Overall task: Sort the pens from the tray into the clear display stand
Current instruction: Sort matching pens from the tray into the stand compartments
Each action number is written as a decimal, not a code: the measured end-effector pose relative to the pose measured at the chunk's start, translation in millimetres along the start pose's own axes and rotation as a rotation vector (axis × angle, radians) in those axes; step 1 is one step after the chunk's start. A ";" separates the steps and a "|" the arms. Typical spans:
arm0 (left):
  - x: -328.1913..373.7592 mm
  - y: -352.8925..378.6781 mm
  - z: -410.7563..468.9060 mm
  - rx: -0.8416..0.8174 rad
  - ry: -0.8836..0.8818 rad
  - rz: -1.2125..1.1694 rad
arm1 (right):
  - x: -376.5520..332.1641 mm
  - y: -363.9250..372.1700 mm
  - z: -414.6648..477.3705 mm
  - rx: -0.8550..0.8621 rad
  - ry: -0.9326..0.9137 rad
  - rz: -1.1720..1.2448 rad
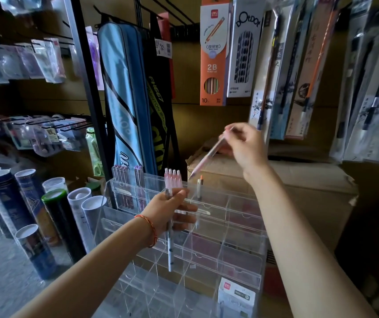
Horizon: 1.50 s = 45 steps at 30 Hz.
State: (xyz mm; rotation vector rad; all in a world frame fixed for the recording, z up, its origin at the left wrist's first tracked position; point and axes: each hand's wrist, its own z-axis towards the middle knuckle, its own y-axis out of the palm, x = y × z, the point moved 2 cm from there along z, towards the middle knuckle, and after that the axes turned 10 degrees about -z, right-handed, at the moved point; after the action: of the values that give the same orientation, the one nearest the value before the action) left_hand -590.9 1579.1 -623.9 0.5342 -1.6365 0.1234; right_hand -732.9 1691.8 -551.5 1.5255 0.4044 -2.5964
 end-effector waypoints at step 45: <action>0.0 -1.0 -18.5 0.038 0.194 0.083 | -3.6 25.6 -32.9 -0.682 0.078 -0.014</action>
State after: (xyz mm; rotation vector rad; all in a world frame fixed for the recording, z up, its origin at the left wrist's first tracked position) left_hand -573.6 1585.4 -621.5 0.4687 -1.4695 0.2603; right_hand -697.7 1676.3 -568.0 1.3569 1.1597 -2.0633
